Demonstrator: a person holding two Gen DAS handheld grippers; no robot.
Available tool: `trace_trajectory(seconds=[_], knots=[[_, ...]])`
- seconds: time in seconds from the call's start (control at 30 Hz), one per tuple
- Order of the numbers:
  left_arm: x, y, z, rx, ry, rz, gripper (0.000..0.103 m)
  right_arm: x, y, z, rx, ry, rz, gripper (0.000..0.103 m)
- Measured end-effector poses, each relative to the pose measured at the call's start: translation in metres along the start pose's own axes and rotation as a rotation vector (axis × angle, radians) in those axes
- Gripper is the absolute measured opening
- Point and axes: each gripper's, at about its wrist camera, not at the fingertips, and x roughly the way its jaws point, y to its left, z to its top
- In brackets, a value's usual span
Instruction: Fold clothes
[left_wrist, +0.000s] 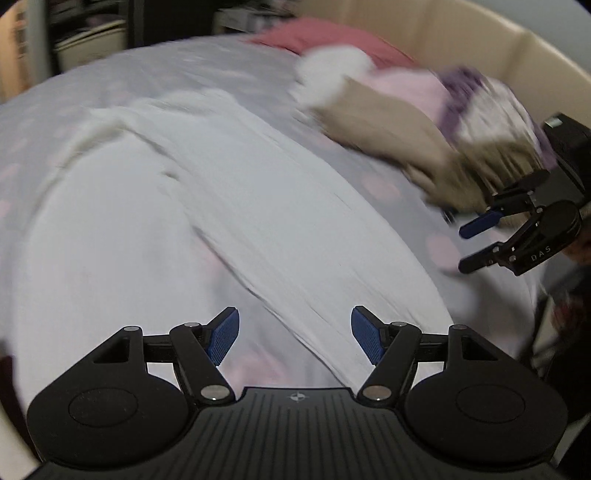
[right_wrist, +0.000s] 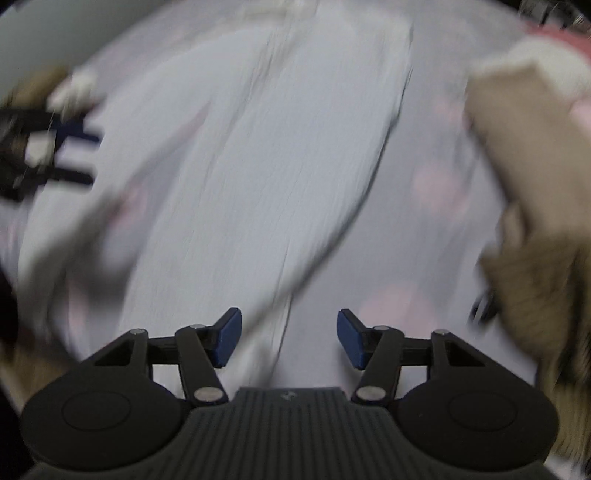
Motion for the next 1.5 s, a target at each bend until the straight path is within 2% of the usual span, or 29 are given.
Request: trace_trajectory(seconds=[0.13,0.33,0.37,0.43,0.47,0.6,0.7,0.77,0.87,0.97,1.03,1.17,1.23,1.3,1.37,1.5], knots=[[0.020,-0.016,-0.014,0.026,0.065,-0.012,0.065,0.018,0.009,-0.040,0.008,0.112,0.054,0.045],[0.024,-0.025,-0.008,0.009,0.072,-0.041,0.065,0.039,0.023,-0.066,0.057,0.188,0.161,0.045],[0.025,-0.026,-0.006,0.008,0.072,-0.045,0.065,0.043,0.027,-0.068,0.050,0.206,0.156,0.035],[0.027,-0.028,-0.003,0.005,0.072,-0.051,0.065,0.049,0.034,-0.072,0.036,0.239,0.152,0.005],[0.028,-0.029,-0.002,0.011,0.071,-0.051,0.065,0.047,0.036,-0.073,0.028,0.249,0.163,0.004],[0.031,-0.032,-0.006,0.048,0.078,-0.031,0.065,0.021,0.016,-0.075,0.077,0.210,0.151,0.004],[0.035,-0.028,-0.013,0.036,0.102,-0.029,0.065,0.001,-0.025,-0.086,0.138,0.190,0.057,0.004],[0.036,-0.023,-0.017,0.025,0.114,-0.025,0.065,-0.002,-0.042,-0.095,0.133,0.229,-0.003,0.004],[0.035,-0.021,-0.020,0.018,0.118,-0.019,0.065,0.007,-0.044,-0.104,0.081,0.319,-0.019,0.004],[0.030,-0.021,-0.020,0.018,0.110,-0.016,0.065,0.021,-0.017,-0.112,-0.069,0.436,0.045,0.004],[0.024,-0.020,-0.022,0.024,0.100,-0.014,0.065,0.026,-0.008,-0.117,-0.149,0.496,0.011,0.004],[0.016,-0.010,-0.026,0.010,0.091,0.009,0.065,0.026,-0.017,-0.119,-0.159,0.526,-0.060,0.004],[0.015,0.000,-0.028,-0.025,0.096,0.017,0.065,0.018,-0.021,-0.110,-0.116,0.475,-0.033,0.004],[0.013,0.009,-0.030,-0.060,0.100,0.024,0.065,0.005,-0.024,-0.097,-0.086,0.393,-0.044,0.012],[0.010,0.016,-0.031,-0.087,0.099,0.028,0.065,-0.006,-0.024,-0.082,-0.069,0.303,-0.067,0.053],[0.004,0.019,-0.031,-0.101,0.088,0.033,0.065,-0.019,-0.023,-0.047,0.006,0.139,-0.064,0.054]])
